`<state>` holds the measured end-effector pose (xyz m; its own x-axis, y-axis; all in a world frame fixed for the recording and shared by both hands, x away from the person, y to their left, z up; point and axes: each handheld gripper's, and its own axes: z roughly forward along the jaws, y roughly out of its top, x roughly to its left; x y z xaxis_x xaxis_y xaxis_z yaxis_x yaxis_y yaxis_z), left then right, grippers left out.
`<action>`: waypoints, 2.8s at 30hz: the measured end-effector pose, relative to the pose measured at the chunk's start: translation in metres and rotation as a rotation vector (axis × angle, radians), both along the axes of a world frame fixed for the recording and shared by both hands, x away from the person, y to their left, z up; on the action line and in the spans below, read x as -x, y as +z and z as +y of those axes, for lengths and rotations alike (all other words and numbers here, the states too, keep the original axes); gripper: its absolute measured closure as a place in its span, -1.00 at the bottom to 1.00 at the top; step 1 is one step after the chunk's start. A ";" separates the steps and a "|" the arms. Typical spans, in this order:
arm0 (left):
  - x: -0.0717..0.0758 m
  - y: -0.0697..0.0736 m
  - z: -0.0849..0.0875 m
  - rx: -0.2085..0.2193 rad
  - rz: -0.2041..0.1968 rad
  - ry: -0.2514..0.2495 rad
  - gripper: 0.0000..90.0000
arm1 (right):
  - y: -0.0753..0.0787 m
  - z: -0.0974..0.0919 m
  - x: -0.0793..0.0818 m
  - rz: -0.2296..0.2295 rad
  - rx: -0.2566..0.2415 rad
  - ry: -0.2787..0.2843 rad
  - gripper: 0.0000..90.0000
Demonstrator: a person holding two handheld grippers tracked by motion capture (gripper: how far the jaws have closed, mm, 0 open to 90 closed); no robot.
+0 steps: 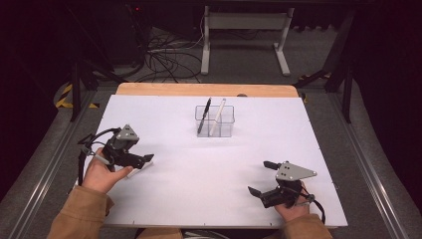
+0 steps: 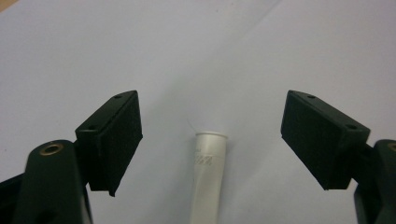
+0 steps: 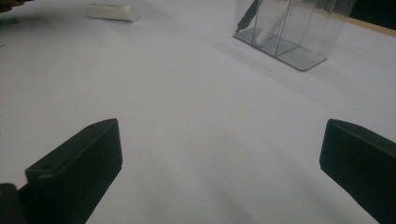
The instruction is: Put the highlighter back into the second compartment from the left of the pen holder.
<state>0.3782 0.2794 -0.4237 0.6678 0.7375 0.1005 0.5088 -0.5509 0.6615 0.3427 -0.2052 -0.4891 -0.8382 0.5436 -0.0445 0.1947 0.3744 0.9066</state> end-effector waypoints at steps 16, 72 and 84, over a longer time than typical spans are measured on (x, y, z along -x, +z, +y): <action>0.003 -0.004 0.012 -0.034 0.079 0.000 -0.49 | 0.000 0.000 0.000 -0.003 0.006 0.004 -1.00; -0.027 -0.039 -0.015 -0.267 0.291 -0.051 0.42 | -0.001 0.001 0.000 0.005 0.002 0.003 -1.00; -0.029 -0.041 -0.015 -0.272 0.312 -0.037 0.50 | -0.001 0.001 0.000 0.005 0.004 0.003 -1.00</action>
